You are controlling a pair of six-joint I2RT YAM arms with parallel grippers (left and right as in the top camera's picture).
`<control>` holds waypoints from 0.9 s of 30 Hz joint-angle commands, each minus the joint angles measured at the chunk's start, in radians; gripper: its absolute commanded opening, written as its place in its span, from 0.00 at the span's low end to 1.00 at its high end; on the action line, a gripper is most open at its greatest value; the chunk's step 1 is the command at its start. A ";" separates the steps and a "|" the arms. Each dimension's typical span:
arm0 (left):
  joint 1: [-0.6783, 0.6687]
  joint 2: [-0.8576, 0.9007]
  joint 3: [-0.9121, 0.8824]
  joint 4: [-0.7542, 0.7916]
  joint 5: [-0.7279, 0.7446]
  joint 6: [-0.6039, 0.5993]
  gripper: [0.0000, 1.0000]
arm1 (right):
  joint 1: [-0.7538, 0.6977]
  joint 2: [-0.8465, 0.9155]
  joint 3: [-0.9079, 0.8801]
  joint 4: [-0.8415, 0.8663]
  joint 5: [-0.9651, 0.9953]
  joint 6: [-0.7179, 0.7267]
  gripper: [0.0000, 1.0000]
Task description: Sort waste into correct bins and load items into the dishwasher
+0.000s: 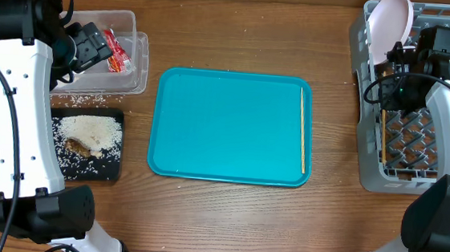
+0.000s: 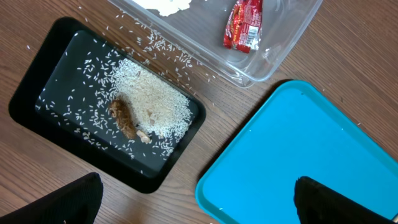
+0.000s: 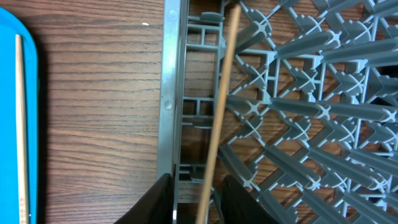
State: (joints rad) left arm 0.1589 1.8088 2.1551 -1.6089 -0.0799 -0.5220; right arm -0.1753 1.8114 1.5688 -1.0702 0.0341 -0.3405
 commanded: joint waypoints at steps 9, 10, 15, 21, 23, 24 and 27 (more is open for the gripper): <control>-0.002 0.008 0.007 -0.002 -0.008 -0.009 1.00 | 0.057 -0.116 0.056 -0.048 -0.016 0.146 0.29; -0.002 0.008 0.007 -0.002 -0.009 -0.009 1.00 | 0.071 -0.145 0.061 -0.048 -0.055 0.192 0.33; -0.002 0.008 0.007 -0.002 -0.009 -0.009 1.00 | 0.119 -0.234 0.062 -0.098 -0.457 0.330 1.00; -0.002 0.008 0.007 -0.002 -0.009 -0.009 1.00 | 0.214 -0.203 0.032 -0.076 -0.437 0.360 0.84; -0.002 0.008 0.007 -0.002 -0.009 -0.009 1.00 | 0.261 -0.174 0.010 -0.076 -0.275 0.438 0.82; -0.002 0.008 0.007 -0.002 -0.009 -0.009 1.00 | 0.283 -0.159 -0.001 -0.076 -0.205 0.476 0.80; -0.002 0.008 0.007 -0.002 -0.009 -0.009 1.00 | 0.338 -0.088 -0.027 -0.073 -0.097 0.536 0.74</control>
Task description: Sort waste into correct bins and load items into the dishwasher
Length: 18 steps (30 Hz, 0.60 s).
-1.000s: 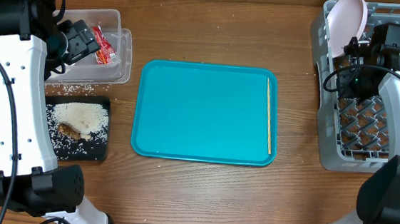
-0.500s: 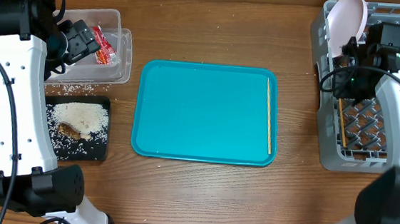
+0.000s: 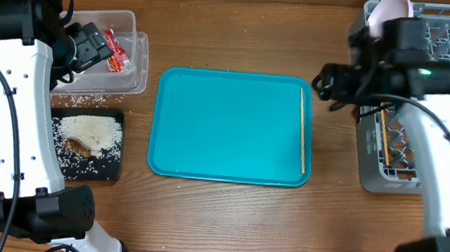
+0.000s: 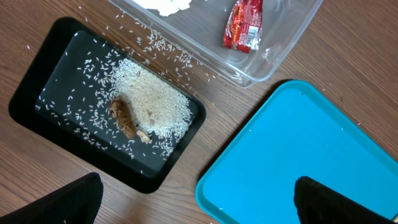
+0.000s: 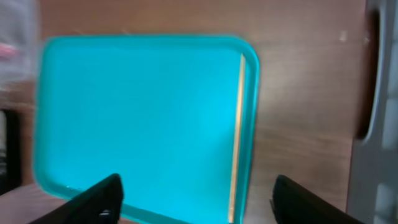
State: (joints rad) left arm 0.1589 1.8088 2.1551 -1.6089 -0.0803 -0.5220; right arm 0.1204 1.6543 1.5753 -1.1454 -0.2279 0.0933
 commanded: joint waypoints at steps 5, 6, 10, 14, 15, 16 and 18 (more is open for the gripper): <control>-0.002 0.008 0.007 -0.002 -0.008 -0.009 1.00 | 0.105 0.205 -0.036 0.042 0.224 0.132 0.73; -0.002 0.008 0.007 -0.002 -0.008 -0.009 1.00 | 0.113 0.225 -0.036 0.049 0.240 0.148 0.73; -0.002 0.008 0.007 -0.002 -0.008 -0.009 1.00 | 0.128 0.305 -0.036 0.076 0.249 0.170 0.73; -0.002 0.008 0.007 -0.002 -0.008 -0.009 1.00 | 0.129 0.375 -0.036 0.084 0.246 0.169 0.74; -0.002 0.008 0.007 -0.002 -0.008 -0.009 1.00 | 0.130 0.390 -0.036 0.084 0.246 0.167 0.74; -0.002 0.008 0.007 -0.002 -0.008 -0.009 1.00 | 0.133 0.404 -0.036 0.086 0.246 0.166 0.74; -0.002 0.008 0.007 -0.002 -0.008 -0.009 1.00 | 0.140 0.420 -0.036 0.093 0.246 0.166 0.74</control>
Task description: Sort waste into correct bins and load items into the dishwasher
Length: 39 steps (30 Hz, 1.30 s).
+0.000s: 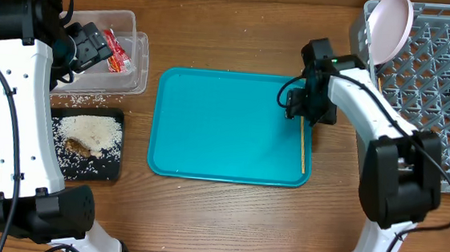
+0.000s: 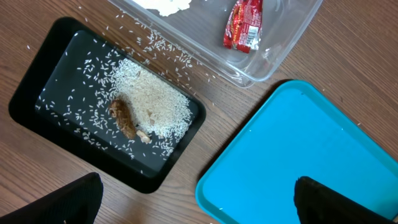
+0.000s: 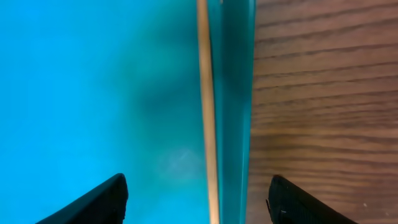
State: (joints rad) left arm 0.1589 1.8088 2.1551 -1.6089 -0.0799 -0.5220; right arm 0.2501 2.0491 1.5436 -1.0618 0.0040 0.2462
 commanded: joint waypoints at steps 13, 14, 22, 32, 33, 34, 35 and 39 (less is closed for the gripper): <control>-0.002 0.008 0.007 -0.002 -0.009 -0.009 1.00 | 0.053 0.037 -0.005 0.029 0.051 0.017 0.73; -0.002 0.008 0.007 -0.002 -0.009 -0.009 1.00 | 0.053 0.037 -0.005 0.029 0.051 0.017 0.73; -0.002 0.008 0.007 -0.002 -0.009 -0.009 1.00 | 0.053 0.038 -0.034 0.085 0.051 0.018 0.73; -0.002 0.008 0.007 -0.002 -0.009 -0.009 1.00 | 0.053 0.039 -0.106 0.156 0.053 0.057 0.64; -0.002 0.008 0.007 -0.002 -0.009 -0.009 1.00 | 0.053 0.039 -0.114 0.161 0.064 0.072 0.59; -0.002 0.008 0.007 -0.002 -0.009 -0.009 1.00 | 0.054 0.039 -0.123 0.164 0.085 0.097 0.54; -0.002 0.008 0.007 -0.002 -0.009 -0.009 1.00 | 0.054 0.039 -0.129 0.163 0.100 0.106 0.52; -0.002 0.008 0.007 -0.002 -0.009 -0.009 1.00 | 0.064 0.039 -0.152 0.164 0.130 0.126 0.34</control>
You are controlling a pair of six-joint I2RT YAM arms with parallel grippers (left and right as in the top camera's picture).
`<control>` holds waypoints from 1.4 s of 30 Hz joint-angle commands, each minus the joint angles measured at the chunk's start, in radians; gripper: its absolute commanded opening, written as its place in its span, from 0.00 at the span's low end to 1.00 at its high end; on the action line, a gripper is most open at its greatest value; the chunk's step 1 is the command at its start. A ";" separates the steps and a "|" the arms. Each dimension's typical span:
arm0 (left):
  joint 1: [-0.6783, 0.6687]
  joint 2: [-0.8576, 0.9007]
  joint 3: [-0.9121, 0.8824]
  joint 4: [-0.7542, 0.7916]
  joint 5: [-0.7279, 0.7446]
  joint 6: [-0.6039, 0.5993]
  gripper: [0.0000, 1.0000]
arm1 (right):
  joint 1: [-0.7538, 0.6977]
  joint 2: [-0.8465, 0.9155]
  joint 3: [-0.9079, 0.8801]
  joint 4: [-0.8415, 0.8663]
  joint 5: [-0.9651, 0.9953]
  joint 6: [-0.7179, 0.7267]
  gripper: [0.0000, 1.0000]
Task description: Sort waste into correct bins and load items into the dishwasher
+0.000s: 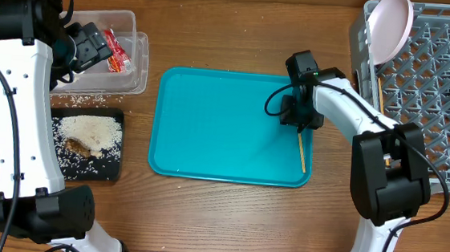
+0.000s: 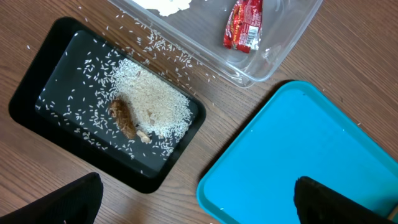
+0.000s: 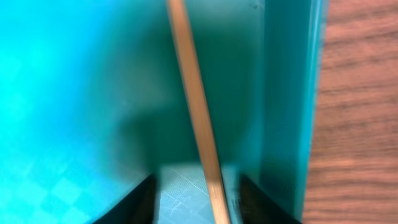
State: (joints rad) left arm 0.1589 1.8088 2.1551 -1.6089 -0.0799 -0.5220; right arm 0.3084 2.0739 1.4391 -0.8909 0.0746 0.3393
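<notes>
A wooden chopstick (image 1: 303, 156) lies along the right side of the teal tray (image 1: 209, 125). My right gripper (image 1: 299, 116) is down on the tray over that chopstick's upper half. In the right wrist view the chopstick (image 3: 189, 93) runs between the two fingers, and my right gripper (image 3: 202, 202) is open, with a gap on each side. The grey dishwasher rack (image 1: 417, 141) stands at the right. My left gripper (image 1: 94, 47) hangs at the far left, wide open and empty (image 2: 199, 202).
The rack holds a pink bowl (image 1: 390, 26), a white cup and a thin chopstick (image 1: 379, 94). A clear bin (image 1: 128, 82) with a red wrapper (image 2: 244, 25) sits far left. A black tray (image 2: 37, 93) of rice and a food scrap lies below it.
My right gripper has come down closer to the chopstick on the tray, and its jaws have narrowed around it. The left arm and the chopstick have not moved.
My right gripper was at the rack's left edge, shut on a chopstick. Then it was open above the tray's right side, with that chopstick left in the rack. Then it hung wide open over the second chopstick, and now straddles it.
</notes>
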 commanded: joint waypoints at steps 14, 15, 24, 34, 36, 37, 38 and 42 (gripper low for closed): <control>-0.002 0.008 0.007 -0.002 -0.009 -0.009 1.00 | -0.057 -0.005 0.231 -0.252 0.002 -0.043 0.04; -0.002 0.008 0.007 -0.002 -0.009 -0.009 1.00 | -0.077 -0.009 0.283 -0.290 0.003 -0.072 0.04; -0.002 0.008 0.007 -0.002 -0.009 -0.009 1.00 | -0.347 -0.013 0.724 -0.515 0.001 -0.408 0.04; -0.002 0.008 0.007 -0.002 -0.009 -0.009 1.00 | -0.484 0.015 0.720 -0.462 -0.002 -0.643 0.04; -0.002 0.008 0.007 -0.002 -0.009 -0.009 1.00 | -0.494 0.015 0.720 -0.465 -0.003 -0.643 0.04; -0.002 0.008 0.007 -0.002 -0.009 -0.009 1.00 | -0.497 0.015 0.720 -0.469 -0.014 -0.643 0.04; -0.002 0.008 0.007 -0.002 -0.009 -0.009 1.00 | -0.500 0.015 0.720 -0.472 -0.028 -0.643 0.04; -0.002 0.009 0.007 -0.002 -0.009 -0.009 1.00 | -0.500 0.015 0.697 -0.477 -0.043 -0.643 0.04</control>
State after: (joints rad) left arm 0.1589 1.8088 2.1548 -1.6089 -0.0803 -0.5220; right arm -0.1894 2.0804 2.1506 -1.3655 0.0559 -0.2867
